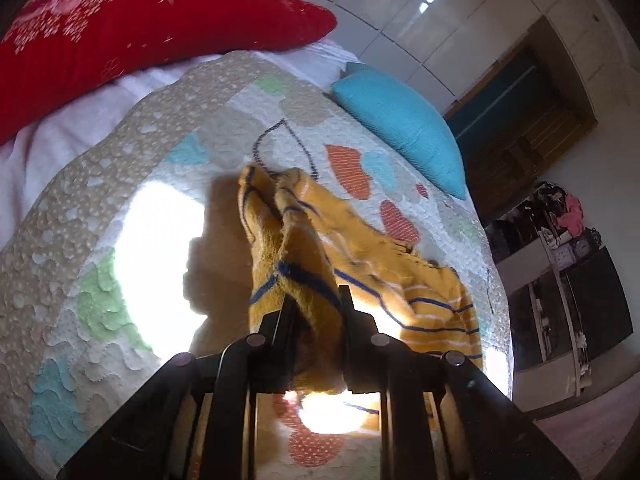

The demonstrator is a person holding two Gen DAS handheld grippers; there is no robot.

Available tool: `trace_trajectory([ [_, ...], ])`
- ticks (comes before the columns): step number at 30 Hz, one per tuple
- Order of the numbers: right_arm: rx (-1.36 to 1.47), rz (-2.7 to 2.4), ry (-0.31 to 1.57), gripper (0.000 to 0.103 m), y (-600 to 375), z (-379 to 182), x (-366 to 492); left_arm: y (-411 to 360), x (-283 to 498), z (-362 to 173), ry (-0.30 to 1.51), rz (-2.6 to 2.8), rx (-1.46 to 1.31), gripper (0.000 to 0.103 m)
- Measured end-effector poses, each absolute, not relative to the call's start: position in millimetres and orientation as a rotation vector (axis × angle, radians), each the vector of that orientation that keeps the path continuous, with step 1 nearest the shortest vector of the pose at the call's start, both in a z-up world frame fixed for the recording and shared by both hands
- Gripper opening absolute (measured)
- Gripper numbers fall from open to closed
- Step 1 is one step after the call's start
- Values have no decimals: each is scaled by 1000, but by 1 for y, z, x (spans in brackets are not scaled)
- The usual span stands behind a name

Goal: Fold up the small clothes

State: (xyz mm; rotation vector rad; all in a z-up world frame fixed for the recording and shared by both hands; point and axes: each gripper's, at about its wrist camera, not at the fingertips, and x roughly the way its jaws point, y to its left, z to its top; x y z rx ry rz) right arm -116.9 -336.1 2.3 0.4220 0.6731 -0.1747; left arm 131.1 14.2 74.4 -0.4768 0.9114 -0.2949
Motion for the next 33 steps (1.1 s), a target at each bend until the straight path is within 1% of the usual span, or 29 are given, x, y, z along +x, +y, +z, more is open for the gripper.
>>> trace_trajectory([
  [3, 472, -214, 644, 90, -358, 4, -136, -59, 121, 104, 877, -438, -362, 16],
  [4, 490, -229, 634, 90, -366, 5, -142, -86, 115, 109, 884, -506, -332, 10],
  [6, 515, -259, 621, 90, -380, 5, -156, -140, 102, 107, 912, -590, -264, 10],
  [9, 546, -303, 612, 90, -397, 1, -174, -205, 82, 79, 990, -696, -177, 10],
  [10, 556, -315, 613, 90, -402, -1, -179, -222, 75, 64, 1038, -745, -167, 4],
  [11, 565, -323, 616, 90, -406, -3, -182, -238, 67, 49, 1084, -777, -142, 2],
  [13, 578, -330, 621, 91, -411, -5, -187, -256, 48, 26, 1120, -788, -71, 2],
  [16, 570, -328, 611, 91, -415, -1, -188, -252, 25, 23, 1108, -805, -6, 2],
  [18, 546, -311, 606, 91, -412, 6, -182, -235, 5, 37, 1048, -830, 34, 13],
  [19, 532, -294, 607, 91, -410, 9, -177, -223, -4, 45, 1011, -830, 47, 31],
  [20, 519, -274, 606, 91, -407, 13, -171, -208, -12, 53, 975, -817, 48, 54],
  [21, 507, -247, 605, 91, -402, 18, -163, -193, -18, 60, 941, -796, 40, 62],
  [22, 493, -213, 604, 91, -396, 23, -152, -175, -23, 65, 912, -773, 23, 67],
  [27, 420, 14, 606, 91, -353, 52, -81, -100, -23, 71, 883, -631, -32, 68],
  [33, 369, 142, 682, 91, -313, 60, 31, -23, -21, 53, 928, -486, -177, 69],
])
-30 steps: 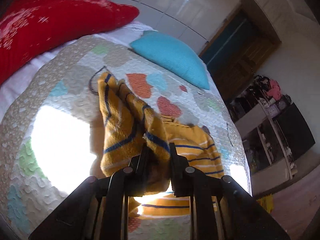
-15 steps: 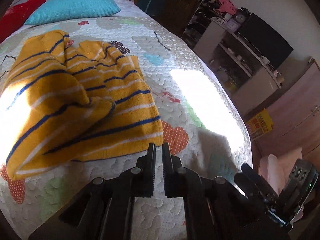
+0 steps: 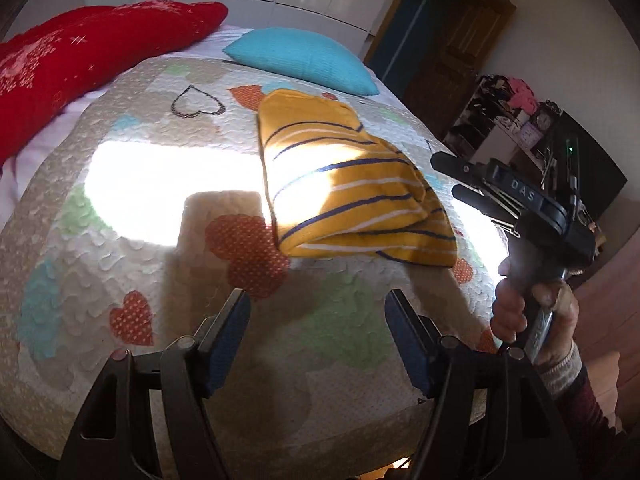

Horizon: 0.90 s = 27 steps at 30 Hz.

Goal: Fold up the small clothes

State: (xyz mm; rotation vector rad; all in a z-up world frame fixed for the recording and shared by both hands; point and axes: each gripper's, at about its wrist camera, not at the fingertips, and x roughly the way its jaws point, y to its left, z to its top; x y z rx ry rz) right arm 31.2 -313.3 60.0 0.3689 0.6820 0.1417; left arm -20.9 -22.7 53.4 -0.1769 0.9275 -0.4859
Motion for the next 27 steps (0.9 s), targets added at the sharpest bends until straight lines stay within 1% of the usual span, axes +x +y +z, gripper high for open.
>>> trace_trajectory([
  [2, 340, 138, 730, 90, -300, 55, 67, -5, -21, 47, 940, -449, -206, 69],
  [4, 326, 177, 799, 86, -286, 42, 98, 10, -20, 43, 951, -419, -233, 69],
  [5, 321, 186, 839, 73, -280, 33, 111, 16, -21, 41, 956, -405, -248, 69],
  [6, 330, 203, 874, 53, -275, 25, 122, 21, -20, 39, 961, -394, -262, 69],
  [7, 361, 237, 903, 40, -271, 17, 130, 25, -19, 38, 966, -385, -273, 69],
  [8, 398, 270, 930, 22, -268, 12, 135, 28, -19, 37, 971, -376, -280, 69],
  [9, 411, 264, 933, 19, -266, 12, 136, 30, -19, 36, 976, -366, -283, 69],
  [12, 413, 235, 840, 14, -276, 37, 116, 31, -20, 35, 988, -354, -280, 69],
  [14, 416, 210, 787, 14, -291, 57, 98, 27, -17, 33, 1000, -362, -280, 69],
  [17, 391, 131, 739, 13, -317, 73, 72, 18, -13, 27, 1015, -385, -285, 69],
  [19, 346, 53, 761, 13, -332, 64, 62, 8, -13, 23, 1030, -407, -287, 69],
  [23, 387, -11, 877, 14, -363, 13, 55, -13, -14, 13, 1076, -439, -264, 69],
  [27, 447, 5, 859, 17, -376, 6, 43, -24, -19, 11, 1088, -445, -226, 69],
])
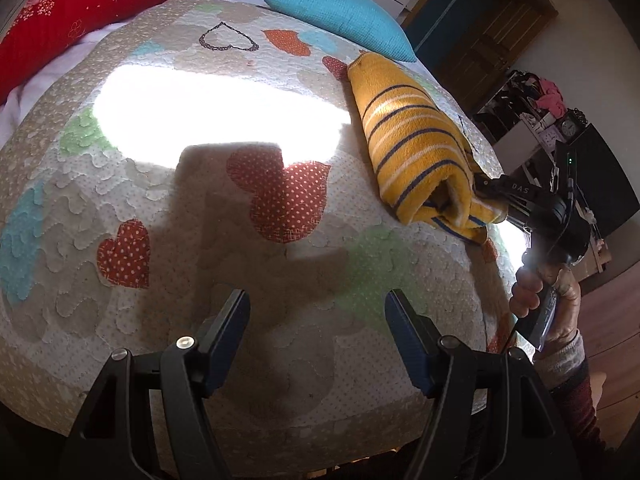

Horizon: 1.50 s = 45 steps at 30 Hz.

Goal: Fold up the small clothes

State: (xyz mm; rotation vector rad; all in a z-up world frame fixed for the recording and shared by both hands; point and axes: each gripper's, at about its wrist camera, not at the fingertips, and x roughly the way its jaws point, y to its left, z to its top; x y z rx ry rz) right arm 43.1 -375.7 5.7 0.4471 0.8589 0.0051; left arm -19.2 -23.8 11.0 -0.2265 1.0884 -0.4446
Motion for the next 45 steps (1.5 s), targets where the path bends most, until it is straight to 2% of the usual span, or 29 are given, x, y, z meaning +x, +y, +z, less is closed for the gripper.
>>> trace_trajectory([
  [1, 447, 10, 860, 17, -376, 6, 42, -24, -20, 11, 1089, -443, -222, 69],
  [5, 510, 42, 840, 33, -386, 13, 31, -20, -20, 11, 1088, -425, -218, 69],
  [8, 522, 49, 780, 36, -383, 32, 13, -20, -19, 12, 1080, -416, -206, 69],
  [10, 498, 78, 744, 42, -373, 45, -1, -22, -18, 11, 1079, -414, -197, 69],
  [12, 449, 103, 724, 58, -359, 55, -10, -28, -17, 12, 1080, -415, -183, 69],
  [16, 359, 73, 719, 71, -341, 53, -17, -56, -11, 25, 1014, -446, -79, 69],
  [23, 444, 1, 733, 74, -358, 27, -1, -120, 32, 27, 869, -427, 160, 71],
  [24, 456, 18, 736, 70, -359, 25, 3, -128, 37, 28, 855, -444, 167, 71],
  [25, 474, 34, 750, 61, -359, 21, 9, -136, 41, 29, 842, -455, 182, 71],
  [26, 493, 49, 775, 27, -359, 17, 15, -144, 46, 29, 835, -453, 206, 71],
  [27, 525, 83, 806, 18, -361, 13, 22, -152, 52, 28, 841, -441, 240, 70],
  [28, 567, 102, 808, 17, -366, 11, 24, -158, 58, 26, 857, -418, 282, 60],
  [29, 600, 111, 792, 16, -372, 12, 23, -163, 62, 25, 877, -400, 318, 27],
  [30, 628, 124, 767, 16, -378, 17, 18, -165, 64, 24, 907, -407, 339, 12],
  [31, 655, 137, 737, 15, -383, 23, 10, -166, 62, 27, 914, -414, 348, 10],
  [35, 637, 109, 706, 15, -393, 30, -21, -183, 38, 20, 848, -386, 500, 10],
  [38, 661, 67, 806, 15, -397, -7, -18, -189, 36, -11, 895, -361, 540, 11],
  [40, 702, 75, 833, 16, -401, -25, -15, -185, 33, -12, 863, -360, 524, 12],
  [41, 715, 71, 822, 20, -403, -25, -16, -183, 31, -9, 855, -370, 520, 17],
  [42, 717, 63, 818, 33, -405, -23, -17, -179, 28, -4, 856, -382, 513, 22],
  [44, 664, 19, 816, 51, -406, -11, -19, -163, 24, 7, 863, -403, 465, 51],
  [45, 632, 7, 803, 51, -406, -4, -22, -152, 20, 13, 861, -414, 428, 57],
])
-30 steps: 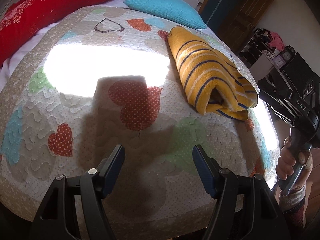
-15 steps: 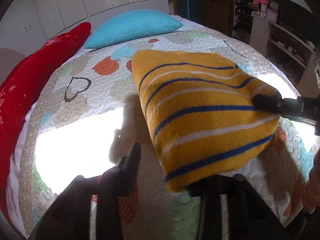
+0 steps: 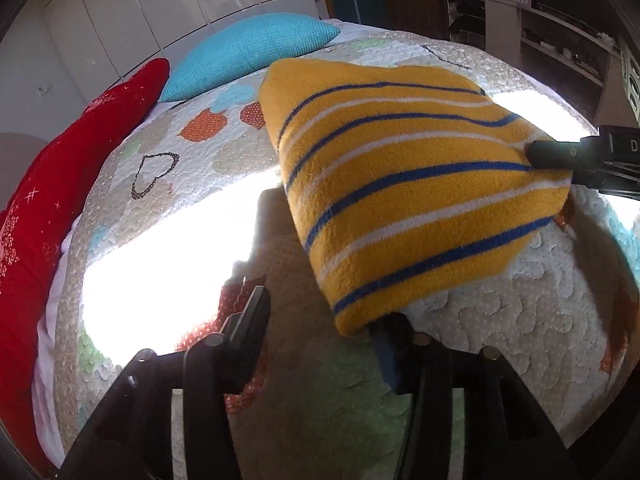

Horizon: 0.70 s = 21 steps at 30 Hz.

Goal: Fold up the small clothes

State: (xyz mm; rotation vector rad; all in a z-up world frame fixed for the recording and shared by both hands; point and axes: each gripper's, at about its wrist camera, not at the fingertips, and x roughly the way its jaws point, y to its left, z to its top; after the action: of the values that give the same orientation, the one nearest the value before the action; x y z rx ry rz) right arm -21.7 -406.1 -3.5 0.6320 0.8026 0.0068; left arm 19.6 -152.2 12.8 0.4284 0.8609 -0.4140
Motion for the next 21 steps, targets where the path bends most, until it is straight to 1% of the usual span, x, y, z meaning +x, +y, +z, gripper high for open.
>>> trace_trajectory([
  [1, 600, -13, 786, 51, -406, 5, -26, -139, 15, 19, 862, -425, 387, 64],
  [2, 566, -49, 761, 51, -407, 15, -31, -127, 10, 23, 864, -432, 349, 66],
  [4, 497, -124, 697, 51, -404, 37, -40, -102, 1, 30, 870, -431, 280, 68],
  [6, 446, -138, 657, 51, -397, 55, -37, -82, -7, 35, 865, -408, 221, 68],
  [8, 400, -122, 663, 51, -385, 63, -21, -64, -12, 42, 846, -371, 167, 69],
  [9, 382, -112, 681, 51, -377, 64, -9, -56, -15, 46, 834, -353, 140, 69],
  [11, 377, -75, 724, 50, -368, 57, 20, -42, -19, 55, 808, -311, 91, 78],
  [14, 382, -107, 815, 50, -366, 30, 66, -21, -27, 71, 741, -277, 26, 82],
  [15, 373, -124, 851, 53, -368, 18, 80, -16, -29, 77, 718, -269, 15, 84],
  [16, 373, -124, 885, 57, -370, 7, 90, -10, -32, 81, 689, -256, 6, 89],
  [17, 375, -134, 894, 60, -374, 3, 95, -4, -35, 86, 656, -244, -3, 96],
  [19, 398, -128, 882, 60, -379, 13, 93, 7, -41, 93, 591, -228, -25, 101],
  [21, 393, -124, 812, 60, -384, 32, 85, 17, -42, 96, 565, -216, -52, 103],
])
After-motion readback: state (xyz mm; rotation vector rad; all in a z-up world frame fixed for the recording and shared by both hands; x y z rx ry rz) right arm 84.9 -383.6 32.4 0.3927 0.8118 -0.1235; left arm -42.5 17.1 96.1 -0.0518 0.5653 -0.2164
